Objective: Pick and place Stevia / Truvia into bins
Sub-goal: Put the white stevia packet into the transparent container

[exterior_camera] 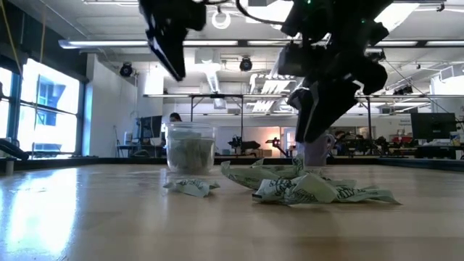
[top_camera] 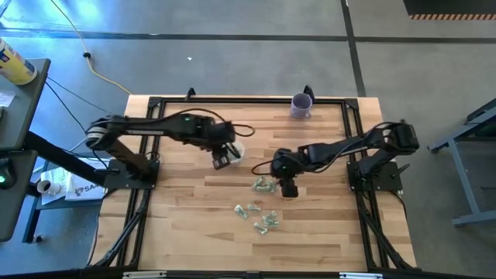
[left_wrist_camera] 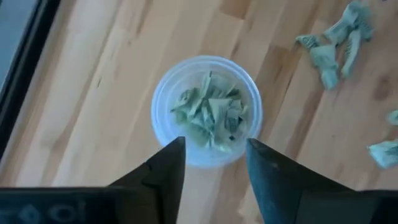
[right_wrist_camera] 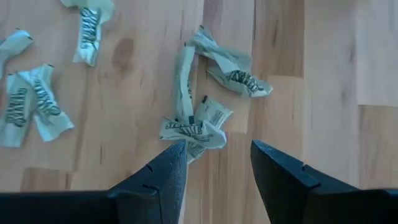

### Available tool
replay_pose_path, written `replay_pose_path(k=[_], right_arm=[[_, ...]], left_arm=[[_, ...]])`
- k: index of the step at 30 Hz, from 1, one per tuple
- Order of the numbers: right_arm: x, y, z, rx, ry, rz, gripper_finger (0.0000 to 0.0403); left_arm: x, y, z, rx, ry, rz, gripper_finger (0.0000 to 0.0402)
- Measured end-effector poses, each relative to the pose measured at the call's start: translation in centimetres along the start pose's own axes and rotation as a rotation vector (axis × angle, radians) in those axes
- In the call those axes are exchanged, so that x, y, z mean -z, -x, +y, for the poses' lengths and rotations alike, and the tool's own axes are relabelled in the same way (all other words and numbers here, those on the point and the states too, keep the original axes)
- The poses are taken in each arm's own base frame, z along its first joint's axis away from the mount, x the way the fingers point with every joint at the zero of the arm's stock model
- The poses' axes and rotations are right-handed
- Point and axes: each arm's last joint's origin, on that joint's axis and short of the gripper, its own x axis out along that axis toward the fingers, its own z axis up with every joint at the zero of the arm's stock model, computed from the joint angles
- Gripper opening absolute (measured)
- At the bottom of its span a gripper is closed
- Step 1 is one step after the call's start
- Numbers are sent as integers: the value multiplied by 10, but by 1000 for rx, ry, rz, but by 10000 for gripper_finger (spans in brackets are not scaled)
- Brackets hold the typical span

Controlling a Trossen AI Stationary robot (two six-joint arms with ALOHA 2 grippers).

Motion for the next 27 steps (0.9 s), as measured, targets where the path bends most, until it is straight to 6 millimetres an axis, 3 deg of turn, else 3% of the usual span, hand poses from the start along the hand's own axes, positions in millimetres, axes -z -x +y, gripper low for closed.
replay_pose_path(k=[5, 11, 21, 27], right_arm=[[0, -9, 1, -53, -35, 19, 170], [2, -18, -2, -76, -119, 40, 170], [4, -34, -11, -136, -257, 64, 168], [2, -33, -20, -147, -338, 35, 134]], left_arm=[[24, 20, 0, -38, 88, -4, 211], [45, 24, -9, -39, 133, -4, 188], [61, 18, -24, -35, 97, 27, 156], [63, 17, -22, -48, 107, 52, 149]])
